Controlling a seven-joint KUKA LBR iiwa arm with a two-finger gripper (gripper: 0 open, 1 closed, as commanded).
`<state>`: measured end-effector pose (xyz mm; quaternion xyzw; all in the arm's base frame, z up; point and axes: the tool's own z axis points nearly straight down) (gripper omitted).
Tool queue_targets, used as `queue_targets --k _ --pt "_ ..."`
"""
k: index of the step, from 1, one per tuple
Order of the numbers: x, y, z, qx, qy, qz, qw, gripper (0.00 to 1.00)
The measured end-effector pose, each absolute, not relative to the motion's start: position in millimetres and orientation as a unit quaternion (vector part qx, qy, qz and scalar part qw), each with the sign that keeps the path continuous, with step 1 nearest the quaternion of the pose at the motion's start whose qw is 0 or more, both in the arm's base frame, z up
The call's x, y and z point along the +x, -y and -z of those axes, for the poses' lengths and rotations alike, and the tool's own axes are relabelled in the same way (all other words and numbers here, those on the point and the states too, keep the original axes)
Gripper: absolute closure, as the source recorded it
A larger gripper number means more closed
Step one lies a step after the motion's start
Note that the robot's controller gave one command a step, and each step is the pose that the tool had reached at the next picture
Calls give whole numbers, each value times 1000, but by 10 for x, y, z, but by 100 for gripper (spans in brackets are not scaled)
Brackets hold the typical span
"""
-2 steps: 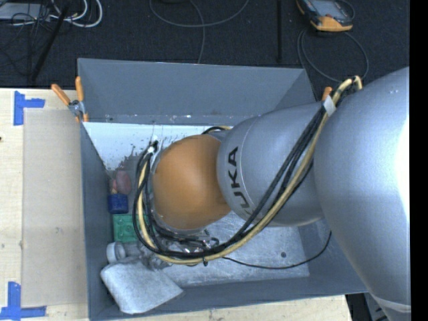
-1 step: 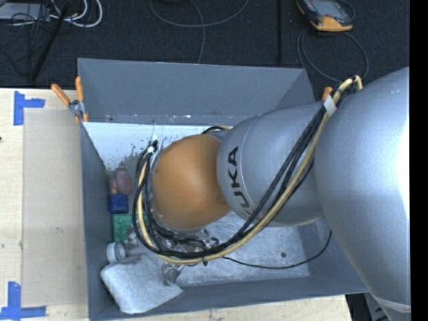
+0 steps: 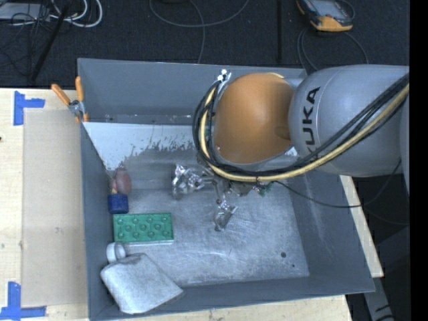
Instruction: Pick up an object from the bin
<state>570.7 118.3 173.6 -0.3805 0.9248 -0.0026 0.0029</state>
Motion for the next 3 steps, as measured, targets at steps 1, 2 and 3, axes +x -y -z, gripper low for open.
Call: queue_targets --k 1,2,3 --pt "5771 -2005 -707 -405 -914 1 3 0" --pt "5763 -1956 -732 -403 -915 3 -3 100" --pt "5670 -1942 -2062 -482 -876 0 4 100"
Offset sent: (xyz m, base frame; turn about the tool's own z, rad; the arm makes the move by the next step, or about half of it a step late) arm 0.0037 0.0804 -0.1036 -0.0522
